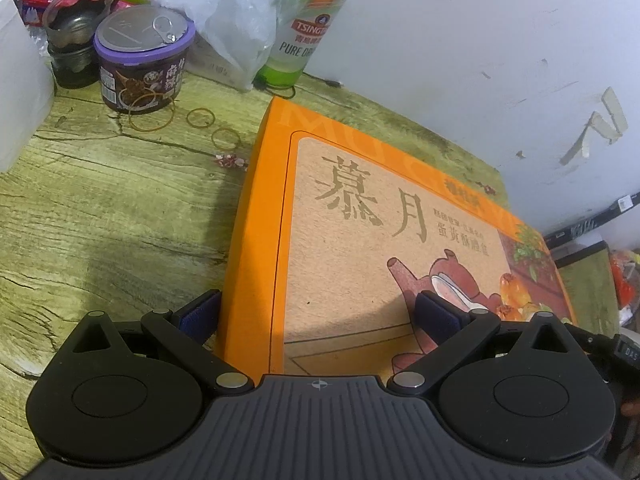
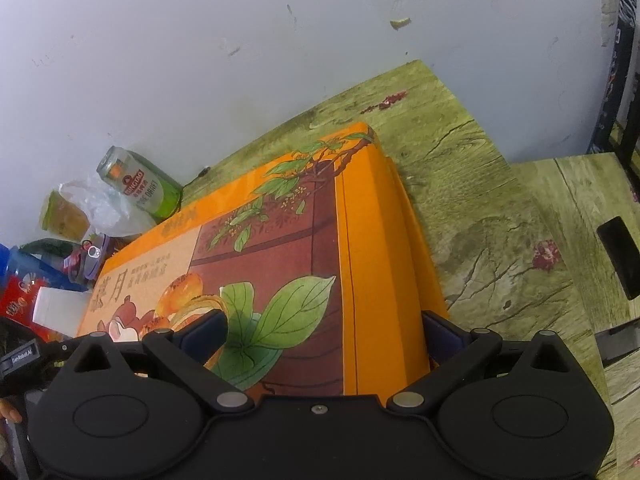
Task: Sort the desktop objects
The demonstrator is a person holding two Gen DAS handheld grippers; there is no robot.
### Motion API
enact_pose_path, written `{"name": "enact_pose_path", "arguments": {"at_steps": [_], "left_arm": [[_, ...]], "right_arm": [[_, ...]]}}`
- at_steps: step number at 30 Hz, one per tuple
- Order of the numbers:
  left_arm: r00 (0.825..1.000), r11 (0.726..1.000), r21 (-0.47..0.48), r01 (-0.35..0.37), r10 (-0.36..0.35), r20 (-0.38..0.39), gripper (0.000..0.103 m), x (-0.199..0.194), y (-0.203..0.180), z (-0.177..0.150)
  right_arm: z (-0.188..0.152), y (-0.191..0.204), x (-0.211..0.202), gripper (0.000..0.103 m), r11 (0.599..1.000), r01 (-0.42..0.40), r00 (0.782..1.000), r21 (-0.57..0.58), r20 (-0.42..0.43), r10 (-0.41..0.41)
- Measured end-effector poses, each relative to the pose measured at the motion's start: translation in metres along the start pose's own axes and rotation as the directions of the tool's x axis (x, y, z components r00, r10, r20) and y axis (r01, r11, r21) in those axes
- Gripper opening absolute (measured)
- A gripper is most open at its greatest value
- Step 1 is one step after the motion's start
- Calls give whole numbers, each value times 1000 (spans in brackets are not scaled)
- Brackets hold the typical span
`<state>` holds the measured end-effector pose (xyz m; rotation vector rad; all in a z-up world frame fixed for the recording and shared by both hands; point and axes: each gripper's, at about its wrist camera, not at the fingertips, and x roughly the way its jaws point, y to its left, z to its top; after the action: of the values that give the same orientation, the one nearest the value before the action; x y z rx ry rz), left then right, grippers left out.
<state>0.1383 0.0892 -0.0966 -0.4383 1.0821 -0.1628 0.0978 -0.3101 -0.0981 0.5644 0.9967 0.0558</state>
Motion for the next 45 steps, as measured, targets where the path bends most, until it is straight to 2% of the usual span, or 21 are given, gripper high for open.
{"name": "enact_pose_path", "arguments": {"at_steps": [19, 45], "left_arm": [[1000, 1000, -24, -10, 10, -21, 102, 7, -1, 3], [999, 1000, 1, -13, 13, -40, 102, 15, -9, 4]], "right_arm": [[11, 4, 8, 102, 999, 15, 999, -29, -38, -16], [5, -5, -2, 102, 999, 22, 999, 25, -39, -21]]}}
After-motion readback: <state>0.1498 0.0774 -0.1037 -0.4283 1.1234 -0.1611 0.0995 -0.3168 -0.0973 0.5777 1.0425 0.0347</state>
